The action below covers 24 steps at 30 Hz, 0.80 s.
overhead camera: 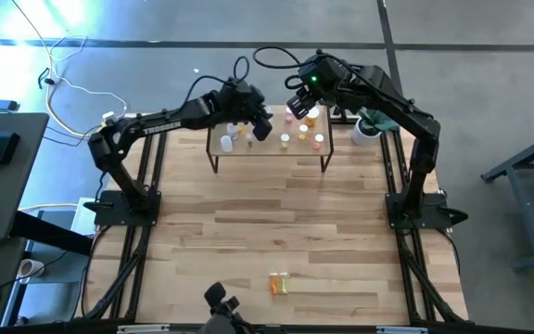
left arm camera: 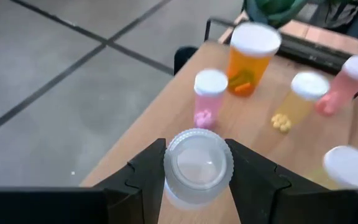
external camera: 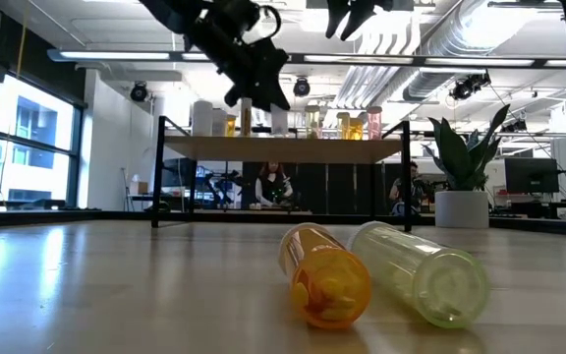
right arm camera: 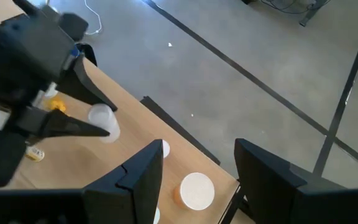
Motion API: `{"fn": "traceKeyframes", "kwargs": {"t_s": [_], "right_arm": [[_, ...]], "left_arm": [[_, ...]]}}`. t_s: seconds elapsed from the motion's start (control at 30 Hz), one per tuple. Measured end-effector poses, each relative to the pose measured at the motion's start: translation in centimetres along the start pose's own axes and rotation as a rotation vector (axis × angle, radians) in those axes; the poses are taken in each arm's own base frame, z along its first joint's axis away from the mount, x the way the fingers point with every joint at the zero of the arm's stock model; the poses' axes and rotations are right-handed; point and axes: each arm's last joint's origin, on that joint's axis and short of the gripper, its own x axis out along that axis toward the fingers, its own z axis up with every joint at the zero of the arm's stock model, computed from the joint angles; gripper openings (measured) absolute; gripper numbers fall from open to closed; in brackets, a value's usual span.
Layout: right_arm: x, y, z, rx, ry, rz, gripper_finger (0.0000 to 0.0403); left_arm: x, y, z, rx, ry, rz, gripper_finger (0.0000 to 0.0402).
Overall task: Pick and place medicine bottles onto shelf by color
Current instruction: Put the big white pill bottle on the shelf
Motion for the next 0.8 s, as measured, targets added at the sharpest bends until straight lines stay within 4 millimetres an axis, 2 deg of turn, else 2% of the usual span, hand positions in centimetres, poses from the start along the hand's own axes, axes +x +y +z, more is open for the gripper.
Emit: {"fn": "traceKeyframes", "kwargs": {"t_s": [0.23, 0.8], "right_arm": [[0.0, 0.0, 0.0, -0.018, 0.000, 0.000, 0.0190], [0.0, 0.0, 0.0, -0.016, 0.000, 0.000, 0.0190]], "left_arm": [[1.5, 0.0, -1.0, -0.006, 0.051, 0.013, 0.0142], [1.5, 0.5, -1.5, 0.002, 0.100, 0.062, 0.0143]]}}
